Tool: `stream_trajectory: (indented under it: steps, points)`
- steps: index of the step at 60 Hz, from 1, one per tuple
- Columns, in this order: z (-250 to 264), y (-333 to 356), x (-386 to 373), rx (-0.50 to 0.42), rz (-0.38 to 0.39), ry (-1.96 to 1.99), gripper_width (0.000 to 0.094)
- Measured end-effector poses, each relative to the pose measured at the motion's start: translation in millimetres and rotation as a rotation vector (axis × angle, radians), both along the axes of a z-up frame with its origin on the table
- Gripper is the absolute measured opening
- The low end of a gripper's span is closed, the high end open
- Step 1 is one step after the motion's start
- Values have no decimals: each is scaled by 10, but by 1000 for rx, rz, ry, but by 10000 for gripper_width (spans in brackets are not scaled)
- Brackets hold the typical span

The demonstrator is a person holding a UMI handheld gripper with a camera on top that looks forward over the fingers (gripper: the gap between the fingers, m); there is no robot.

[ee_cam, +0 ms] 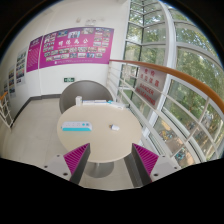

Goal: Unplug charger

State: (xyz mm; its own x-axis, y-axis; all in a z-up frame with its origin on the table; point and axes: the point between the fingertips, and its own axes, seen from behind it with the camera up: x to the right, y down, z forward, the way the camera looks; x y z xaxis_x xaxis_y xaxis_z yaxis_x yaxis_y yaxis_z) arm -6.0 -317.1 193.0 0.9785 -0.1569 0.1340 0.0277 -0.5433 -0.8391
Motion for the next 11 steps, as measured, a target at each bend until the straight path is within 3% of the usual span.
stream_trajectory:
  steps: [11]
  points:
    - [95,-104,-22,14,7,-1,856]
